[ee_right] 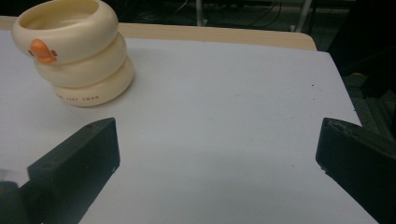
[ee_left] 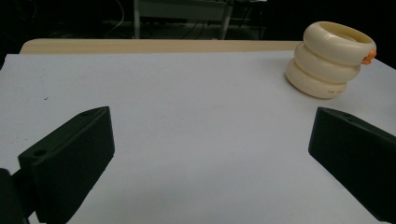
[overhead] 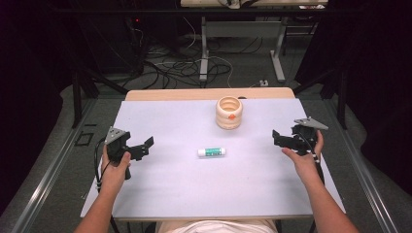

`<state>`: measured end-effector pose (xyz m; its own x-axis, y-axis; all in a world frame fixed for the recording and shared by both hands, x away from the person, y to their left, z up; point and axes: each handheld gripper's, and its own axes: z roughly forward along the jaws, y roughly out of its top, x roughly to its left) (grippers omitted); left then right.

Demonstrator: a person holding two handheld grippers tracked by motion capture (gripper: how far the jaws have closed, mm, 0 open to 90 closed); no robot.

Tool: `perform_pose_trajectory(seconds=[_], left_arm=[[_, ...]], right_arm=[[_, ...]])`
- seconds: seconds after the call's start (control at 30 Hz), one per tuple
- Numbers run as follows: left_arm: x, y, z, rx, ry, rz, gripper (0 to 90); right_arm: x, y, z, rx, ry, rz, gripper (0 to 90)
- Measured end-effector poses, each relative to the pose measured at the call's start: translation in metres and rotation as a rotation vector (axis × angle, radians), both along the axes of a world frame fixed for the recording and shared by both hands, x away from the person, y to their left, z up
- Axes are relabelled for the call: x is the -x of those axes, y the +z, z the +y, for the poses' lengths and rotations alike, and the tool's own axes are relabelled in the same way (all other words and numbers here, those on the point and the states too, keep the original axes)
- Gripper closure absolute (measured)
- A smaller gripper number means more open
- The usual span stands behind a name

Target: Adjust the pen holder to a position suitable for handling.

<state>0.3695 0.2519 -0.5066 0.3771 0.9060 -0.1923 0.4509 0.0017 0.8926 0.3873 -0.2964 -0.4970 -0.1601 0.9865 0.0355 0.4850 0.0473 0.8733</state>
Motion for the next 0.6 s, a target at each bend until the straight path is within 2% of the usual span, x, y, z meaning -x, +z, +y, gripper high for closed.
perform_pose_trajectory(seconds=[0.17, 0.23, 0.3, 0.6], left_arm=[[-0.001, 0.001, 0.001, -0.015, 0.006, 0.003, 0.3], [-0.001, 0.002, 0.000, -0.013, 0.009, -0.002, 0.3], [-0.001, 0.003, 0.001, -0.013, 0.008, 0.000, 0.3], [-0.002, 0.003, 0.002, -0.013, 0.011, 0.012, 0.3]], right_arm=[[-0.003, 0.006, 0.009, 0.017, 0.034, -0.007, 0.0], [-0.008, 0.012, 0.017, 0.023, 0.067, -0.008, 0.0], [-0.012, 0.016, 0.022, 0.032, 0.067, -0.009, 0.0], [-0.034, 0.038, 0.033, 0.018, 0.107, 0.014, 0.0]])
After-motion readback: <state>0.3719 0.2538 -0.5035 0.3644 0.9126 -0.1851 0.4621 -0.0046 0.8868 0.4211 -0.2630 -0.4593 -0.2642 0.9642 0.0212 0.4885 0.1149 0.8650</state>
